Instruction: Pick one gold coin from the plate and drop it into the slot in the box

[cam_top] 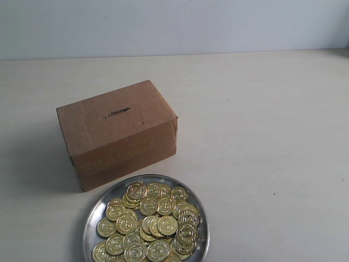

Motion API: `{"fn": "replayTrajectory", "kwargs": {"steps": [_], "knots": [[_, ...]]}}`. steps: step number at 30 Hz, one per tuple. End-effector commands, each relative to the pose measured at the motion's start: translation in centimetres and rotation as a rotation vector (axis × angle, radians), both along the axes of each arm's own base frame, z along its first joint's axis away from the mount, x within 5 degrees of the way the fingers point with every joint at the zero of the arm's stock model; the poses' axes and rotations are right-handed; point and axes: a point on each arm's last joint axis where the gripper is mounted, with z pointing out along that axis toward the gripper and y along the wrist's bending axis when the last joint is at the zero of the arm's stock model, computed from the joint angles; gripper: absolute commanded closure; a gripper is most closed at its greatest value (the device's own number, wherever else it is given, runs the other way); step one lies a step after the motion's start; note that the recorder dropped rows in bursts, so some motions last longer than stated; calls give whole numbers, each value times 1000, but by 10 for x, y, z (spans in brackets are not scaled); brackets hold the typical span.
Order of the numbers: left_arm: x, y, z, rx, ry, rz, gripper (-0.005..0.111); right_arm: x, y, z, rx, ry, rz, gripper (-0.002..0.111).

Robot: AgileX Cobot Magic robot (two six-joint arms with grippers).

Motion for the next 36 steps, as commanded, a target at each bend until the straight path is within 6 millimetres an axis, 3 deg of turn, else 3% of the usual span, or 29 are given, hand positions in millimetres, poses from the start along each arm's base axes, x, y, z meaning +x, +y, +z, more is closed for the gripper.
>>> {"fn": "replayTrajectory", "kwargs": {"steps": [1,36], "knots": [[0,0,1,-16,-12,-2,107,0,-1,-1,-11,-1,-5,108],[-1,0,0,-17,4,1,107,0,-1,-1,-11,-1,-5,108]]}}
